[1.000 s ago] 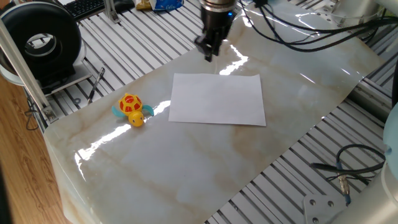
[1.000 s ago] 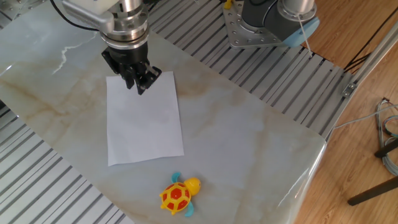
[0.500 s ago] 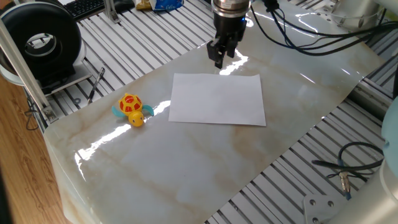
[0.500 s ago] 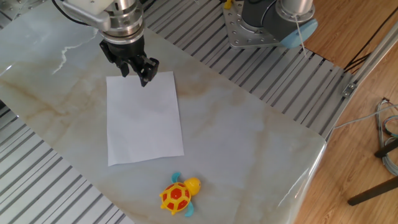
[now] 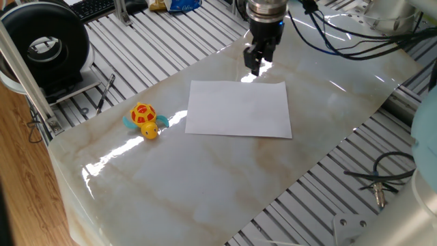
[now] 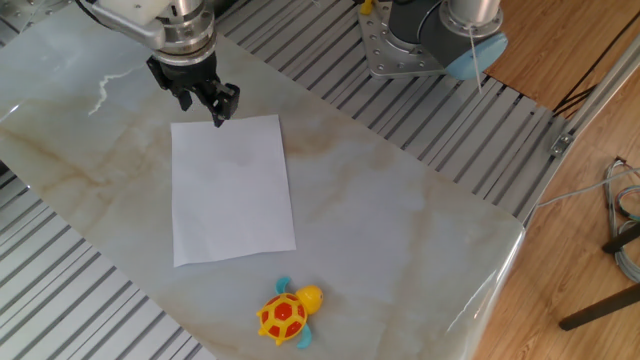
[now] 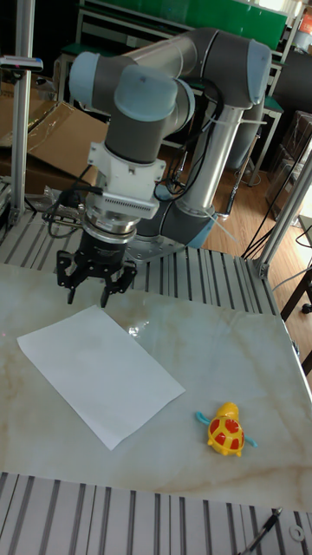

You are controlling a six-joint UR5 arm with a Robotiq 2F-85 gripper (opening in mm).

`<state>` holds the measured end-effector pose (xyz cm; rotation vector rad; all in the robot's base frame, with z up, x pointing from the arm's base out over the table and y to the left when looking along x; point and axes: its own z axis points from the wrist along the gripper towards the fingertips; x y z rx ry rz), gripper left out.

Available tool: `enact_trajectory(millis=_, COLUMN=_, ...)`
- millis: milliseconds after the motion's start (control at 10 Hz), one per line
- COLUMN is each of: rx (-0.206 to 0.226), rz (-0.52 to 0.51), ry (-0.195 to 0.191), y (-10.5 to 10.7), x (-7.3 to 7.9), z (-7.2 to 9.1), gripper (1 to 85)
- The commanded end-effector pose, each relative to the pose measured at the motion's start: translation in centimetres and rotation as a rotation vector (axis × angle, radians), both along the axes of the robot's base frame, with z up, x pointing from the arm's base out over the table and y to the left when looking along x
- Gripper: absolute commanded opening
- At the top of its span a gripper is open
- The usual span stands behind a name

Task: Flip over and spread out the paper that is laid flat on the table

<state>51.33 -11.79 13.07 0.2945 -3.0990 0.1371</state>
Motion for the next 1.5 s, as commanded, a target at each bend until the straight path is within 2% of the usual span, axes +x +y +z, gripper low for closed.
enact_trajectory(millis=0, rx=-0.021, rz=0.027, ry=-0.032, y=-1.8, x=0.7, z=-0.6, gripper=54.7)
enact_trajectory(millis=200, rx=-0.054, rz=0.088, ry=-0.032, y=-4.9, x=1.3, z=-1.4, gripper=54.7)
enact_trajectory(millis=300, rx=-0.031, rz=0.106, ry=-0.029, y=-5.4, x=1.2, z=-1.9, gripper=55.0)
enact_trajectory(millis=500, rx=-0.008, rz=0.066, ry=-0.047, y=-4.4, x=1.4, z=-1.8, gripper=55.0)
enact_trajectory(millis=600, rx=-0.01, rz=0.051, ry=-0.067, y=-4.5, x=1.9, z=-1.8, gripper=50.3)
enact_trajectory(millis=800, rx=0.019, rz=0.011, ry=-0.062, y=-3.7, x=1.7, z=-1.9, gripper=47.0)
enact_trajectory(millis=900, rx=0.04, rz=-0.007, ry=-0.063, y=-3.4, x=1.7, z=-2.2, gripper=47.0)
enact_trajectory(millis=1000, rx=0.044, rz=-0.016, ry=-0.063, y=-4.0, x=1.6, z=-3.0, gripper=46.3)
enact_trajectory(millis=1100, rx=0.067, rz=-0.013, ry=-0.07, y=-4.2, x=1.4, z=-4.0, gripper=46.3)
enact_trajectory(millis=1200, rx=0.082, rz=-0.002, ry=-0.084, y=-4.3, x=1.4, z=-4.9, gripper=50.0)
enact_trajectory(millis=1300, rx=0.066, rz=0.003, ry=-0.09, y=-4.8, x=1.6, z=-5.4, gripper=51.0)
enact_trajectory(millis=1400, rx=0.098, rz=0.014, ry=-0.094, y=-3.9, x=1.7, z=-5.4, gripper=54.7)
